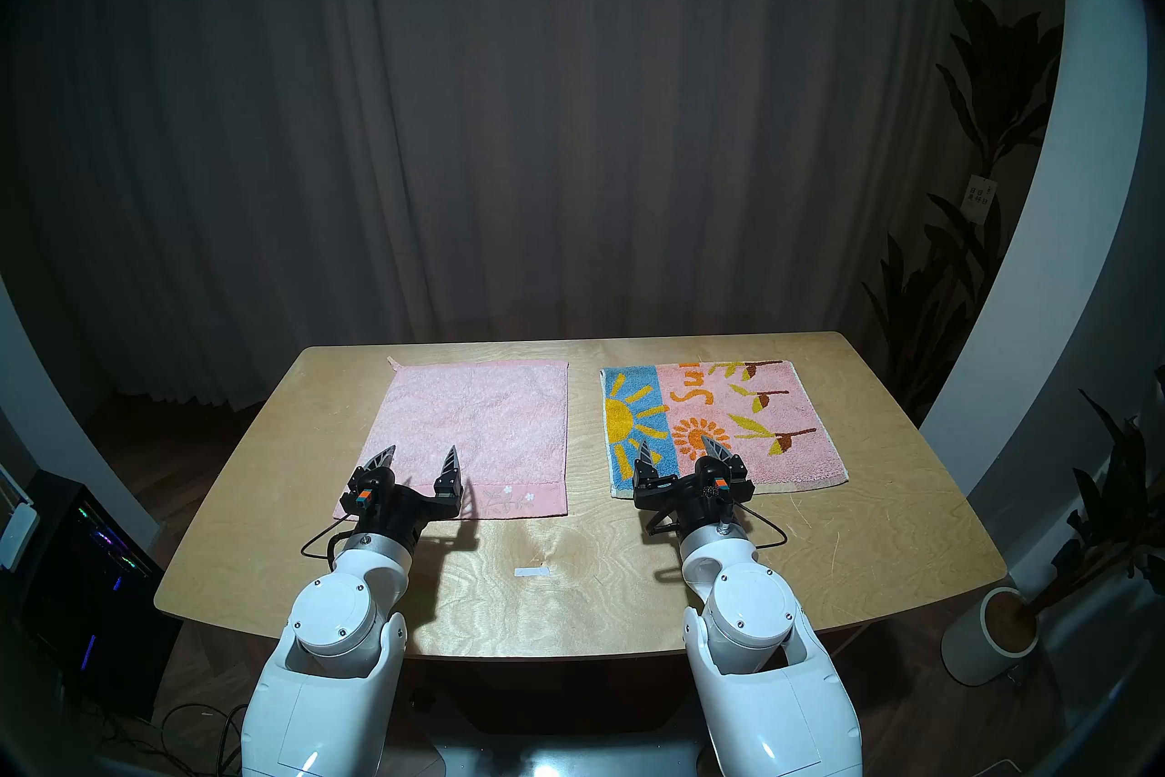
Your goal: Fold each towel twice and stack them on table
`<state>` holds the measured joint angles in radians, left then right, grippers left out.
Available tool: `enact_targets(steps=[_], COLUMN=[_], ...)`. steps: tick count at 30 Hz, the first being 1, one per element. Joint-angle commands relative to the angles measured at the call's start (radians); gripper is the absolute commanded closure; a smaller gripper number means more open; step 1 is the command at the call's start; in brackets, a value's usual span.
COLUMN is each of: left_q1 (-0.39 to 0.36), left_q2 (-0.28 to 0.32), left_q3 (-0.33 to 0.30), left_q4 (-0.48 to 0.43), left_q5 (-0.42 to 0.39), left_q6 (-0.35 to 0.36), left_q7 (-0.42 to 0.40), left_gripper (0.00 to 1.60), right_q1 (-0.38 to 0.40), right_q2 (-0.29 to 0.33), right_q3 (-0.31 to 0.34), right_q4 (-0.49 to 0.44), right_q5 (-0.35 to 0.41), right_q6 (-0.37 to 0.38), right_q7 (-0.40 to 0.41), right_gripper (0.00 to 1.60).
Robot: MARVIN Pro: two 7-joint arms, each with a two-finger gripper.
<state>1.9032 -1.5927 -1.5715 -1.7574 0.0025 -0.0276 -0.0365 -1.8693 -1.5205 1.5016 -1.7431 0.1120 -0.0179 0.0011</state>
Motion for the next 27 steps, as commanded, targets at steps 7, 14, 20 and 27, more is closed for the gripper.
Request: enact_targets(steps=[7, 14, 20, 27], left_q1=[-0.023, -0.021, -0.004, 0.016], left_q2=[-0.021, -0.037, -0.047, -0.061], left_q3=[-0.027, -0.069, -0.107, -0.151], left_q4=[-0.144, -0.226, -0.257, -0.267], left_q5=[-0.235, -0.366, -0.464, -0.554], left_q6=[0.041, 0.070, 0.096, 0.128], left_q7=[-0.019, -0.017, -0.014, -0.015], left_gripper=[0.00, 0.00, 0.00, 0.00], right_q1=[0.025, 0.030, 0.039, 0.048], right_q2=[-0.050, -0.057, -0.055, -0.048], right_q3=[0.010, -0.012, -0.023, -0.051], right_q4=[-0.054, -0.074, -0.105, -0.130], right_q5=[0.275, 0.351, 0.430, 0.510], right_q6=[0.077, 0.118, 0.159, 0.204], right_q7=[0.054, 0.054, 0.052, 0.051], right_gripper=[0.00, 0.00, 0.00, 0.00])
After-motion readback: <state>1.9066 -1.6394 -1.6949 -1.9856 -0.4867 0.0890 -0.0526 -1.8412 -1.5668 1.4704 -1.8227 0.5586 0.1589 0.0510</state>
